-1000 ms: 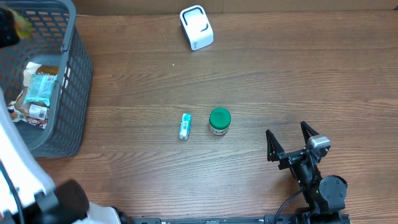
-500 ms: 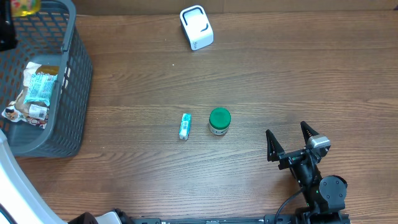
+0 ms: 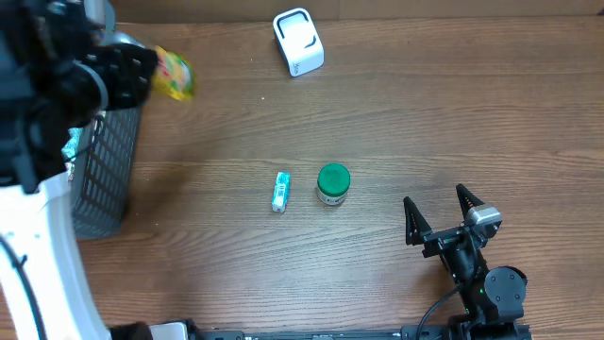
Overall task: Scan the item barcode
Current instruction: 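Lift the bottle out and carry it toward the white scanner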
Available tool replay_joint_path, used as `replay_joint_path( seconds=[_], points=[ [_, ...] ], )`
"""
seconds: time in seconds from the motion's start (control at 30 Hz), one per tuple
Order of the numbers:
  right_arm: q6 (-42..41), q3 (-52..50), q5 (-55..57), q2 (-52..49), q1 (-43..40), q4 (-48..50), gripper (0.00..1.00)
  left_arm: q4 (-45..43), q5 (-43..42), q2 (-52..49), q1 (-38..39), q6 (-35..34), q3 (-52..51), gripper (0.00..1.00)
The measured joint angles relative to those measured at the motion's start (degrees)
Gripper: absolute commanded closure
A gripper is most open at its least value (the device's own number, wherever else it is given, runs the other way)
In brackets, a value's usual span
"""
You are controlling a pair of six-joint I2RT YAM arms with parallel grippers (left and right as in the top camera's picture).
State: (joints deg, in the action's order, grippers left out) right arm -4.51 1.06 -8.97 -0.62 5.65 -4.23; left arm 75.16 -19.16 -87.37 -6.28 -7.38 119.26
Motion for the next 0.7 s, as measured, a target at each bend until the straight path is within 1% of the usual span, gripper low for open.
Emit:
replay_joint_path(
  seconds=[0.17, 0.3, 0.47, 0.7],
  points=[
    [0.0, 0.0, 0.0, 0.0, 0.0, -0.1, 0.0, 4.2, 4.0, -5.0, 5.8, 0.0, 0.0, 0.71],
    [0.0, 0.0, 0.0, 0.0, 0.0, 0.0, 0.0, 5.5, 6.7, -9.2, 10.7, 0.0, 0.0, 0.72],
    [0.0, 0.0, 0.0, 0.0, 0.0, 0.0, 0.0, 5.0, 10.5, -14.8, 16.5, 0.0, 0.0, 0.73],
    [0.0, 0.0, 0.0, 0.0, 0.0, 0.0, 0.0, 2.7, 12.7, -21.3, 21.0, -0.3, 0.0, 0.78]
  ],
)
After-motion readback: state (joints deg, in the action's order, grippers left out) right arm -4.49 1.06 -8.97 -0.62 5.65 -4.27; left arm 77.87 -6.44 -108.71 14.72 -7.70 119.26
